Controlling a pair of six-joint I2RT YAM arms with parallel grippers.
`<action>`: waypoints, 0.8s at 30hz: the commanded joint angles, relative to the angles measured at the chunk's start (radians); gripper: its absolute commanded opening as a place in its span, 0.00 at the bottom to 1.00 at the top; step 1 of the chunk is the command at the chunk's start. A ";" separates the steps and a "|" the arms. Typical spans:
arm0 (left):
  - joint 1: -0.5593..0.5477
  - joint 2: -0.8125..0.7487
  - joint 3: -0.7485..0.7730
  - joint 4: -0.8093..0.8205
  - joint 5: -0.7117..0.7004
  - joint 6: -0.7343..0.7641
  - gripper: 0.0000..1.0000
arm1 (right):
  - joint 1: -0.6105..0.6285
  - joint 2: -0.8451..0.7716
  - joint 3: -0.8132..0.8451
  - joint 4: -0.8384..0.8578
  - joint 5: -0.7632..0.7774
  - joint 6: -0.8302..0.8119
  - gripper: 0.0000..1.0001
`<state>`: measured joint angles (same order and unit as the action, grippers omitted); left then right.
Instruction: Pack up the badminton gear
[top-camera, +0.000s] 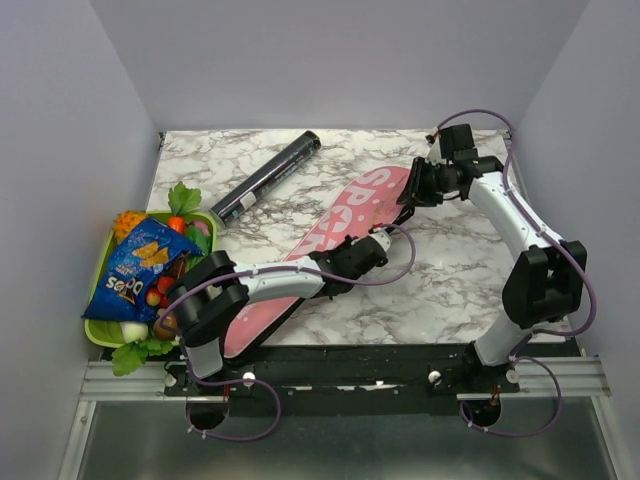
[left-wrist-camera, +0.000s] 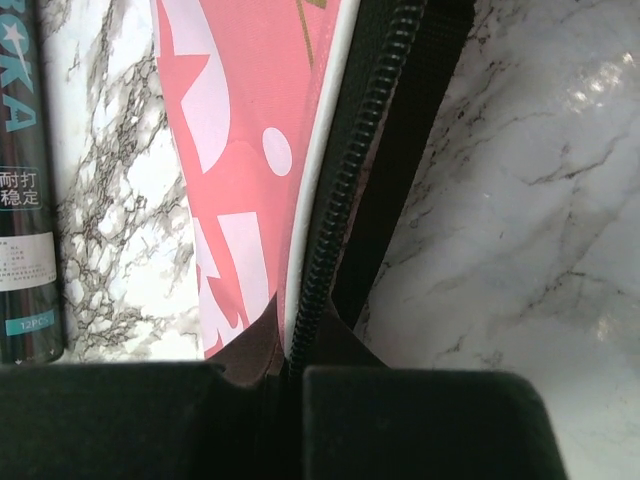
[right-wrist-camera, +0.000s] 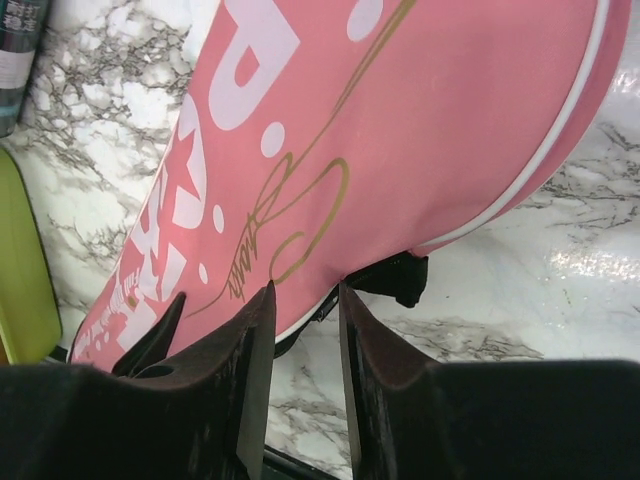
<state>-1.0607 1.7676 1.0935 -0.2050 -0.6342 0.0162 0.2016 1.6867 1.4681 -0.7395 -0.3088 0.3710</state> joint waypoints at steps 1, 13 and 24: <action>-0.002 -0.079 0.008 -0.065 0.090 0.033 0.00 | -0.024 -0.071 -0.040 0.063 -0.035 -0.041 0.40; -0.001 -0.135 0.135 -0.244 0.275 0.094 0.00 | -0.025 -0.347 -0.284 0.227 -0.498 -0.004 0.52; 0.036 -0.142 0.167 -0.266 0.386 0.157 0.00 | -0.022 -0.593 -0.419 0.170 -0.021 -0.182 0.63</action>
<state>-1.0466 1.6661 1.2209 -0.4461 -0.3183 0.1188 0.1783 1.1950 1.0744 -0.5728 -0.4969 0.2516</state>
